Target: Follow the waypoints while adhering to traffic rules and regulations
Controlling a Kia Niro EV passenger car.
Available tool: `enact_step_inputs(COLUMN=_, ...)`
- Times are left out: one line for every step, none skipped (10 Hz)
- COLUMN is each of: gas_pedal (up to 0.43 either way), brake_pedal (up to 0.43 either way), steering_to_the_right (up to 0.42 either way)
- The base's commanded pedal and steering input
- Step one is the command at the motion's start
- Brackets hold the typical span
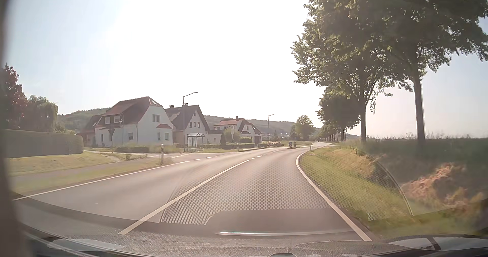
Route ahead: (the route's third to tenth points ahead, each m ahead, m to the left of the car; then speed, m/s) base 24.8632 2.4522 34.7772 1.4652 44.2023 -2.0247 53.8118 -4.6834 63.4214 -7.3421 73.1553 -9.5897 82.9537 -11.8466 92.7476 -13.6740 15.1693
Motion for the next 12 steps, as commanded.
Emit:
enact_step_inputs(gas_pedal=0.228, brake_pedal=0.000, steering_to_the_right=0.025)
enact_step_inputs(gas_pedal=0.228, brake_pedal=0.000, steering_to_the_right=0.025)
enact_step_inputs(gas_pedal=0.228, brake_pedal=0.000, steering_to_the_right=0.025)
enact_step_inputs(gas_pedal=0.228, brake_pedal=0.000, steering_to_the_right=0.025)
enact_step_inputs(gas_pedal=0.240, brake_pedal=0.000, steering_to_the_right=0.025)
enact_step_inputs(gas_pedal=0.248, brake_pedal=0.000, steering_to_the_right=0.025)
enact_step_inputs(gas_pedal=0.248, brake_pedal=0.000, steering_to_the_right=0.025)
enact_step_inputs(gas_pedal=0.248, brake_pedal=0.000, steering_to_the_right=0.025)
enact_step_inputs(gas_pedal=0.248, brake_pedal=0.000, steering_to_the_right=0.024)
enact_step_inputs(gas_pedal=0.248, brake_pedal=0.000, steering_to_the_right=0.024)
enact_step_inputs(gas_pedal=0.248, brake_pedal=0.000, steering_to_the_right=0.024)
enact_step_inputs(gas_pedal=0.248, brake_pedal=0.000, steering_to_the_right=0.025)
